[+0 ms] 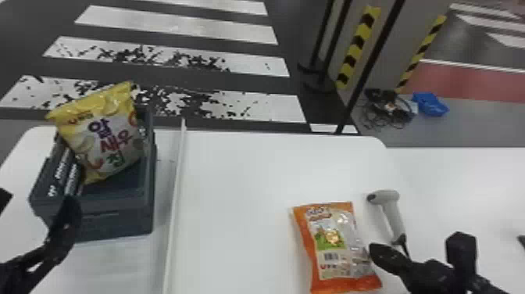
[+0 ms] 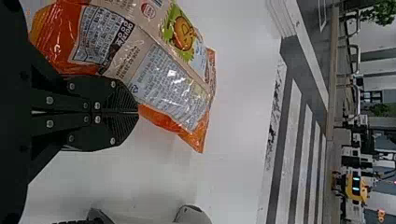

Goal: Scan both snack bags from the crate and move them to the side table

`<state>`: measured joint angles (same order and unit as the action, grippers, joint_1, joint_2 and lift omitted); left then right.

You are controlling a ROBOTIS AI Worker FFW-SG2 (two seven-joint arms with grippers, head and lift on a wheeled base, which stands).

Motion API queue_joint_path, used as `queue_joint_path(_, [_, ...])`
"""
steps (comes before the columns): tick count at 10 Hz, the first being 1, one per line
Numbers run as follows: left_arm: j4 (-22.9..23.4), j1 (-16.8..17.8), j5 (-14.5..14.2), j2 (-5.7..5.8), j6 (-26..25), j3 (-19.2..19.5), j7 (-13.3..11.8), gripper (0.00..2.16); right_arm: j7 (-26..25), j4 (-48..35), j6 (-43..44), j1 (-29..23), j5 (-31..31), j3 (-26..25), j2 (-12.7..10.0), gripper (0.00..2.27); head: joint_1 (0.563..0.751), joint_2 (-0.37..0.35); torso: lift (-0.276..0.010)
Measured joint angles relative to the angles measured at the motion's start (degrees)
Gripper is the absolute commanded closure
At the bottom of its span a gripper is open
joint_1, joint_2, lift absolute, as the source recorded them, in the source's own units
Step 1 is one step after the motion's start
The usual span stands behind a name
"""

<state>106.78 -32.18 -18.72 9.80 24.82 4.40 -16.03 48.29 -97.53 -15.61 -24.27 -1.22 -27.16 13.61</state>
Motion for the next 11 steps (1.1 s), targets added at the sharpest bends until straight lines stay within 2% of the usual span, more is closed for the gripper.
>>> queue_joint_path(6, [0.0, 0.0, 0.0, -0.04, 0.0, 0.0, 0.0, 0.10, 0.2, -0.4, 0.2, 0.0, 0.0, 0.4, -0.3, 1.86, 0.695, -0.199, -0.099])
queue_joint_path(7, [0.0, 0.0, 0.0, -0.02, 0.0, 0.0, 0.0, 0.10, -0.9, -1.1, 0.3, 0.2, 0.0, -0.2, -0.3, 1.75, 0.695, -0.209, -0.099])
queue_joint_path(8, [0.0, 0.0, 0.0, -0.01, 0.0, 0.0, 0.0, 0.10, -2.7, -2.7, -0.1, 0.3, 0.2, -0.9, -0.3, 1.09, 0.695, -0.222, -0.099])
queue_joint_path(10, [0.0, 0.0, 0.0, -0.04, 0.1, 0.0, -0.1, 0.10, -6.5, -4.8, -1.3, 0.9, 1.6, -2.1, 0.0, 0.13, 0.695, -0.240, -0.099])
queue_joint_path(11, [0.1, -0.1, 0.0, -0.05, 0.1, 0.0, -0.1, 0.10, -8.0, -4.8, -2.5, 1.8, 1.8, -2.2, 0.4, 0.12, 0.695, -0.252, -0.099])
